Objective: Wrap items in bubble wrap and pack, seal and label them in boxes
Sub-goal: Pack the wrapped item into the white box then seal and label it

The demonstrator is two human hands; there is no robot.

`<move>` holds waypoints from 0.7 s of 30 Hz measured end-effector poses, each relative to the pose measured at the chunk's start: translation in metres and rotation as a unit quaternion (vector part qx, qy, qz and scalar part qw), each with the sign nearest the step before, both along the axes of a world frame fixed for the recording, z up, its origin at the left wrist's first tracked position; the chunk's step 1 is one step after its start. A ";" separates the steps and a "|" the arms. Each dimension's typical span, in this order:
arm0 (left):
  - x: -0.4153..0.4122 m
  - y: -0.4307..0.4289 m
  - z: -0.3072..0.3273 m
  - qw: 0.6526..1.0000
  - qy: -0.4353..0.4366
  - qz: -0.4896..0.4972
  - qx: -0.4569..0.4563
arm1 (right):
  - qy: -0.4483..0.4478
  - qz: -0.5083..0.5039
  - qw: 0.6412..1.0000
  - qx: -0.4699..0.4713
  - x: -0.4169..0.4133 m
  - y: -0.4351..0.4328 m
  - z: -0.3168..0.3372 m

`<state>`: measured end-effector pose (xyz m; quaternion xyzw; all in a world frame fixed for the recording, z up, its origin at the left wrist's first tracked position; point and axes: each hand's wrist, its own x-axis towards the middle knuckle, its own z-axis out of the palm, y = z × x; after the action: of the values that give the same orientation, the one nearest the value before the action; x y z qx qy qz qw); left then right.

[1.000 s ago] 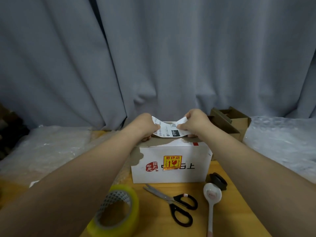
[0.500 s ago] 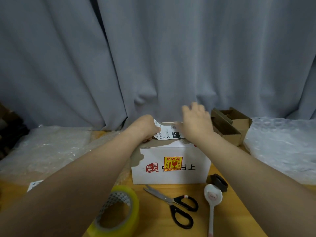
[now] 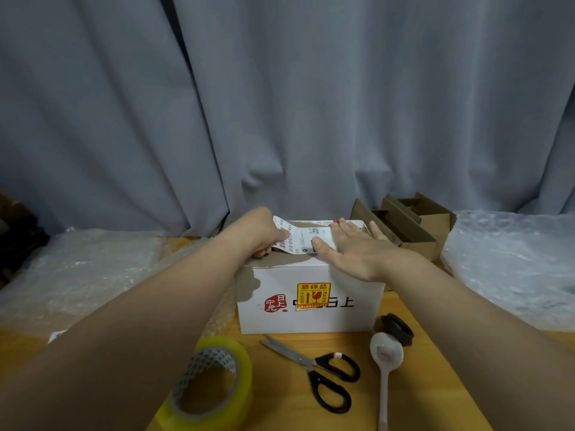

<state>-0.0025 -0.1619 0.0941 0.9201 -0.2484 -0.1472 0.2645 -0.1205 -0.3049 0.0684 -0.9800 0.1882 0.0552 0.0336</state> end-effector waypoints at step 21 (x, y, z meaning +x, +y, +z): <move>0.007 0.072 -0.046 0.967 0.045 -0.036 -0.247 | 0.033 0.092 0.992 0.076 0.043 0.094 0.006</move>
<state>0.0044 -0.0901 0.0485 0.8092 -0.2983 -0.1317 0.4887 -0.0774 -0.2111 0.0744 -0.9854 0.0934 0.1041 0.0966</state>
